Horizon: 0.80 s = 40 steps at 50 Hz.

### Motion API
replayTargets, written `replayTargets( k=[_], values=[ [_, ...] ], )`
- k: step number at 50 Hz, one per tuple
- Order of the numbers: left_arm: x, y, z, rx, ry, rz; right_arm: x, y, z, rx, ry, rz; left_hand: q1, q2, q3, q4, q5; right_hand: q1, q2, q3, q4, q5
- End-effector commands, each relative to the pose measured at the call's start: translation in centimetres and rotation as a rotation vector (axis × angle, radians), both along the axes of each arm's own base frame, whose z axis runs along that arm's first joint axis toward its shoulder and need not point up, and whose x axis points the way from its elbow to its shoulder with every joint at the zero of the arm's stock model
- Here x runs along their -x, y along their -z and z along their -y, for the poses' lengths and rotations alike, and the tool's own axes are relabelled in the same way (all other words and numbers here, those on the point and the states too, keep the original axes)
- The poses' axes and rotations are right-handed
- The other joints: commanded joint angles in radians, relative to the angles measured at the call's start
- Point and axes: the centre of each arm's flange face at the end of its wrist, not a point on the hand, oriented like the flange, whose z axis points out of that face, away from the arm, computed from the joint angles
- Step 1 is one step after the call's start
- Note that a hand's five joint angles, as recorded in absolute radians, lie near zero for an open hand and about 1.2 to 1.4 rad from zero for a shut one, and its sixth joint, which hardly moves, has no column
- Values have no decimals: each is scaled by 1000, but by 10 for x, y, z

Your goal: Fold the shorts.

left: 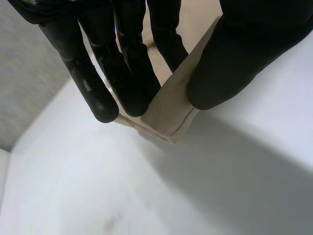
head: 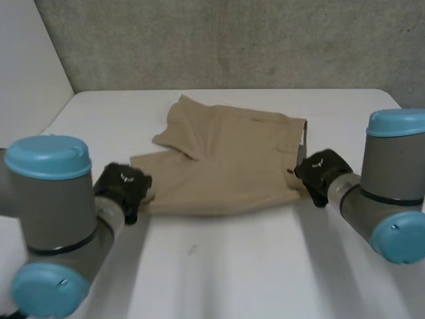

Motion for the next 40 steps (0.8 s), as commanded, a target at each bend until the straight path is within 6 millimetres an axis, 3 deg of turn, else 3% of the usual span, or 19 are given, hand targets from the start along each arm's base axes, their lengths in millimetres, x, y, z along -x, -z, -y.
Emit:
replayTargets(
  k=[1, 2, 3, 5, 8, 11, 14, 16, 25, 31, 35, 40],
  values=[
    [-28, -4, -60, -187, 83, 186, 21, -9, -54, -145, -99, -185, 249, 194, 201, 198, 252, 418, 217, 215, 205, 235],
    [-31, -6, -79, -223, 136, 215, 24, -10, -63, -161, -123, -218, 249, 194, 201, 198, 252, 418, 217, 215, 205, 235],
    [-32, -8, -86, -236, 159, 222, 32, -12, -81, -198, -173, -290, 249, 194, 201, 198, 252, 418, 217, 215, 205, 235],
    [-35, -13, -107, -281, 232, 228, 38, -14, -97, -233, -214, -340, 249, 194, 201, 198, 252, 418, 217, 215, 205, 235],
    [-37, -18, -122, -324, 299, 213, 41, -24, -113, -254, -261, -347, 249, 194, 201, 198, 252, 418, 217, 215, 205, 235],
    [-36, -22, -120, -318, 316, 200, 39, -29, -117, -272, -279, -272, 249, 194, 201, 198, 252, 418, 217, 215, 205, 235],
    [-32, -29, -99, -262, 290, 181, 36, -34, -110, -257, -293, -226, 249, 194, 201, 198, 252, 418, 217, 215, 205, 235],
    [-23, -28, -73, -215, 268, 167, 34, -39, -101, -232, -282, -197, 249, 194, 201, 198, 252, 418, 217, 215, 205, 235],
    [30, -18, 35, 40, 184, 98, 12, -37, -15, -90, -64, -32, 249, 194, 201, 198, 252, 418, 217, 215, 205, 235],
    [61, -6, 108, 195, 56, 92, 2, -31, 29, 30, 27, -19, 249, 194, 201, 198, 252, 418, 217, 215, 205, 235],
    [80, 3, 141, 286, 47, 84, -2, -25, 53, 123, 67, -10, 249, 194, 201, 198, 252, 418, 217, 215, 205, 235],
    [102, 15, 166, 428, 75, 105, -7, -11, 81, 255, 127, 1, 249, 194, 201, 198, 252, 418, 217, 215, 205, 235]
  ],
)
